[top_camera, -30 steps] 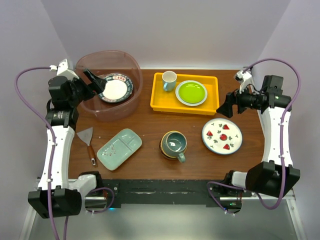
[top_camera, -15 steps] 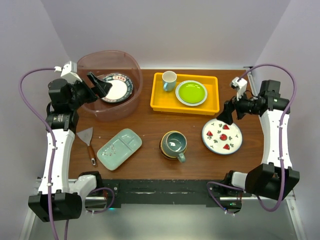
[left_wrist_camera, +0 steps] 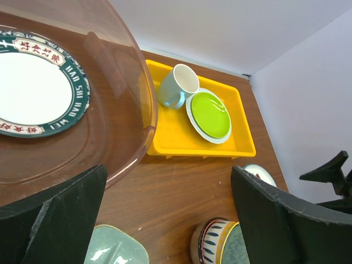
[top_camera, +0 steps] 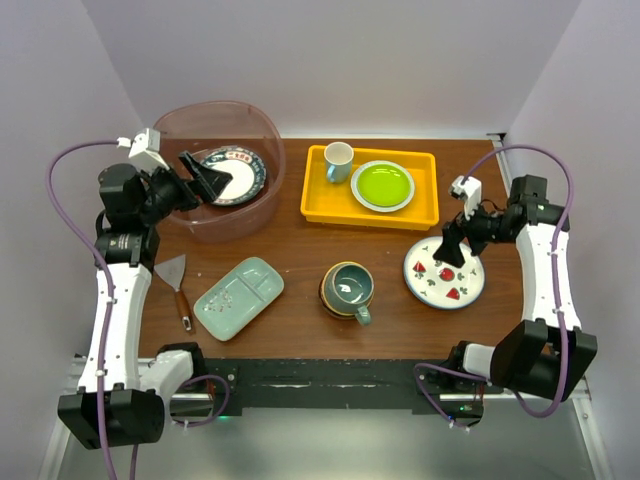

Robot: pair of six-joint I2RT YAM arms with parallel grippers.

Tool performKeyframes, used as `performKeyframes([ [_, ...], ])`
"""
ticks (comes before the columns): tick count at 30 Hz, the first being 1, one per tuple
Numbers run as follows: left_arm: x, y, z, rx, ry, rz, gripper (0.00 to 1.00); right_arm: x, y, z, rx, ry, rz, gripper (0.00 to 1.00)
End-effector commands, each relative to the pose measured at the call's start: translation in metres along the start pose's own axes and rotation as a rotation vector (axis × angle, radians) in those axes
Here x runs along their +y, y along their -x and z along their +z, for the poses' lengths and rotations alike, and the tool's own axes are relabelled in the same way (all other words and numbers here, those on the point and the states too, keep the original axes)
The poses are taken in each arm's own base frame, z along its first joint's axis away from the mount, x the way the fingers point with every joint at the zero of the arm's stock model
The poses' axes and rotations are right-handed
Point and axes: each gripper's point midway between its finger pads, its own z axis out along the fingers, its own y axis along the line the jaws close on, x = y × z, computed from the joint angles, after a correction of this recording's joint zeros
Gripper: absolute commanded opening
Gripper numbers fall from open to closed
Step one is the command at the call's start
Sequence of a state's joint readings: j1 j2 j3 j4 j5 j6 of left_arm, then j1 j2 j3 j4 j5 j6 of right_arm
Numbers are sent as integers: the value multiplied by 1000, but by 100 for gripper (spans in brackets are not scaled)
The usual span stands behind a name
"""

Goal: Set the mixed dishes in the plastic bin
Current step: Pick up the plate at the center of the board.

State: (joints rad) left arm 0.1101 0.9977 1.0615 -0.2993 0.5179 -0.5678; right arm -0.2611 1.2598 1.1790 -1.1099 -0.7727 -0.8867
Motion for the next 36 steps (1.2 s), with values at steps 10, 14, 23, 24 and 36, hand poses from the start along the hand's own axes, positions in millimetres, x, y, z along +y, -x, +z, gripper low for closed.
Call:
performKeyframes([
  [10, -26, 3, -7, -15, -118, 15, 100, -12, -32, 9, 102, -30, -33, 98],
  [14, -27, 1, -6, -12, -125, 15, 100, -16, -41, 13, 132, -35, -17, 98],
  [23, -27, -2, -6, -5, -128, 13, 100, -37, -63, 19, 213, -124, 49, 98],
  [24, -27, -3, -6, -3, -130, 12, 100, -39, -65, 20, 222, -135, 68, 98],
  [36, -28, -3, -5, 2, -133, 11, 100, -97, -96, 26, 348, -398, 277, 98],
])
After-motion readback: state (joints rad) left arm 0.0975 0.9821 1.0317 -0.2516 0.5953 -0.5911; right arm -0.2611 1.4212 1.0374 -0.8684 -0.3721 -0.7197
